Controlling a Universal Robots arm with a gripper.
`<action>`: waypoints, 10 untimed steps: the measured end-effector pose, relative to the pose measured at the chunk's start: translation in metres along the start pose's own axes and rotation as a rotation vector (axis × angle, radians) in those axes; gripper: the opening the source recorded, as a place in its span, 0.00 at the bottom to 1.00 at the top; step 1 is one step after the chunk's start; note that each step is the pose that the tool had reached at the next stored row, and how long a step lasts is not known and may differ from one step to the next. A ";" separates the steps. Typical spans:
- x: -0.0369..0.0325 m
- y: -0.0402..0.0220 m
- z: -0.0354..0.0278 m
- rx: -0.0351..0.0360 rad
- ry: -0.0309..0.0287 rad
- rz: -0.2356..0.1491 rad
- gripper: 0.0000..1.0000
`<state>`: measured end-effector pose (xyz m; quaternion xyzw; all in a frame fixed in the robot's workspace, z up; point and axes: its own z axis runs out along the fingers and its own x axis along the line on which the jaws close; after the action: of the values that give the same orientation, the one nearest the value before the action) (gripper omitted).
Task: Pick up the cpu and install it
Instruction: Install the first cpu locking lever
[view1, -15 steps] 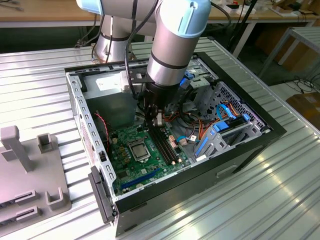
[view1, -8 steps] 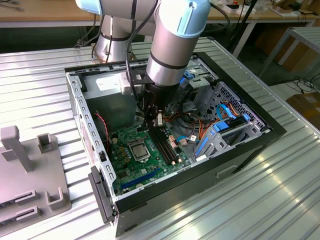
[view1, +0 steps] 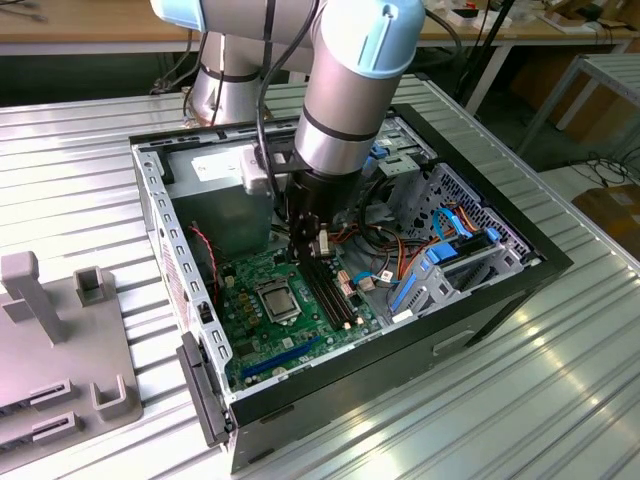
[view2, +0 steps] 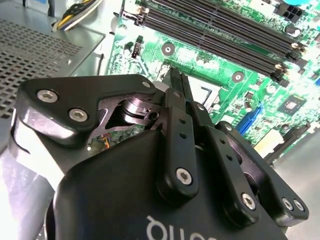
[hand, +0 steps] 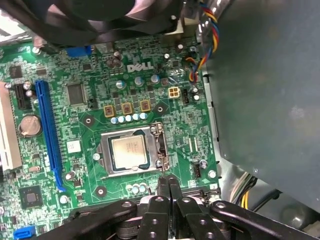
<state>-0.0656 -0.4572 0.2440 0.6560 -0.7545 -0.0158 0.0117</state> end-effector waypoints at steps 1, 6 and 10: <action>0.0000 0.0002 0.0000 0.0001 0.0010 -0.012 0.15; 0.0001 0.0004 -0.0011 0.0002 0.0041 -0.048 0.15; 0.0008 0.0007 -0.0026 0.0002 0.0051 -0.062 0.15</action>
<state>-0.0663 -0.4579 0.2466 0.6789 -0.7339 -0.0144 0.0131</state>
